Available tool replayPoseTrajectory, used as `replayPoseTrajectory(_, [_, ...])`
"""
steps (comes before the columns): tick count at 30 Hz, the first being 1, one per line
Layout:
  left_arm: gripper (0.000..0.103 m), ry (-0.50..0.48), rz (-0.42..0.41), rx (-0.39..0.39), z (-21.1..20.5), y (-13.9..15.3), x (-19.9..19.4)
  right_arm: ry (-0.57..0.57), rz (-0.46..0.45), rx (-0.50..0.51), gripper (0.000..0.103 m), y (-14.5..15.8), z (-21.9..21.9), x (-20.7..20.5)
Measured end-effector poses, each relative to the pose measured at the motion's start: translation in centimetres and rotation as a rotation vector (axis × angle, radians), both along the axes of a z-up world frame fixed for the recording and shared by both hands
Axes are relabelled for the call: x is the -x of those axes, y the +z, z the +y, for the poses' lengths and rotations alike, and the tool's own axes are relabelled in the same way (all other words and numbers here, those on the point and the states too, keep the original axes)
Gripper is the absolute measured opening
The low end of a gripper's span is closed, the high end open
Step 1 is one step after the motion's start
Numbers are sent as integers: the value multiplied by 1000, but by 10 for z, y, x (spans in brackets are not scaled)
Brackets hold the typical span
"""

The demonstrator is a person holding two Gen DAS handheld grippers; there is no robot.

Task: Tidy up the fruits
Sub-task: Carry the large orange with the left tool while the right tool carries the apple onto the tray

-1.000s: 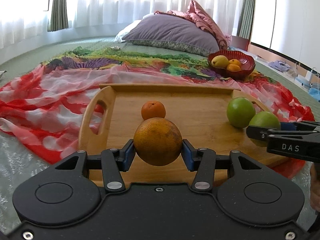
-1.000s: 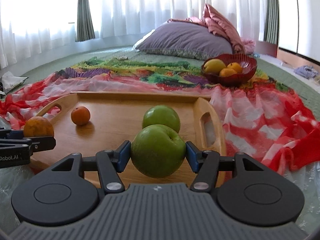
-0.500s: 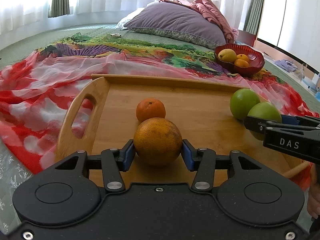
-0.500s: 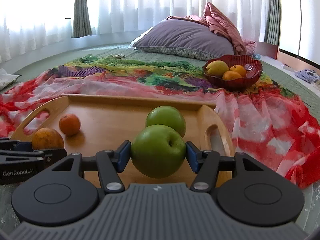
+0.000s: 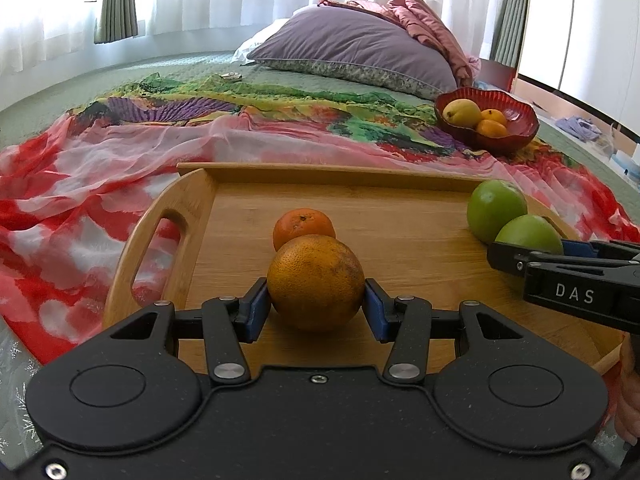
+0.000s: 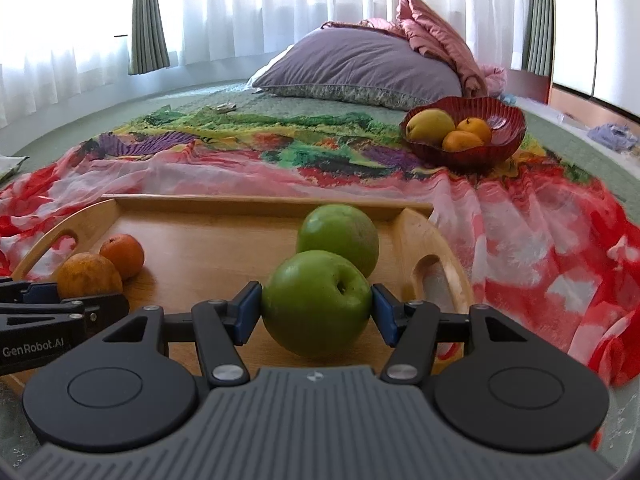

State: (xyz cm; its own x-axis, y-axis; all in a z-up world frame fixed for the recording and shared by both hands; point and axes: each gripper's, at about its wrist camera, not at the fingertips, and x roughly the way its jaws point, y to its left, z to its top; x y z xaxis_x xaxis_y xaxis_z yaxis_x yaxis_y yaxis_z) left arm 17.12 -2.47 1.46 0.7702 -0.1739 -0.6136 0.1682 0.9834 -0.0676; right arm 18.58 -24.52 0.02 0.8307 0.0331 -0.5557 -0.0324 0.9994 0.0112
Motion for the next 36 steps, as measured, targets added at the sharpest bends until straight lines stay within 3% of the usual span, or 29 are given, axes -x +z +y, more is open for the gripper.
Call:
replayPoseTrajectory(31, [48,-24,2,-5,-3,0,11,74,-4,40,66,6,5,13])
replayPoseTrajectory(36, [55,-24,-14,-19,-1,2,14,90,-4,57,67,6,9,15])
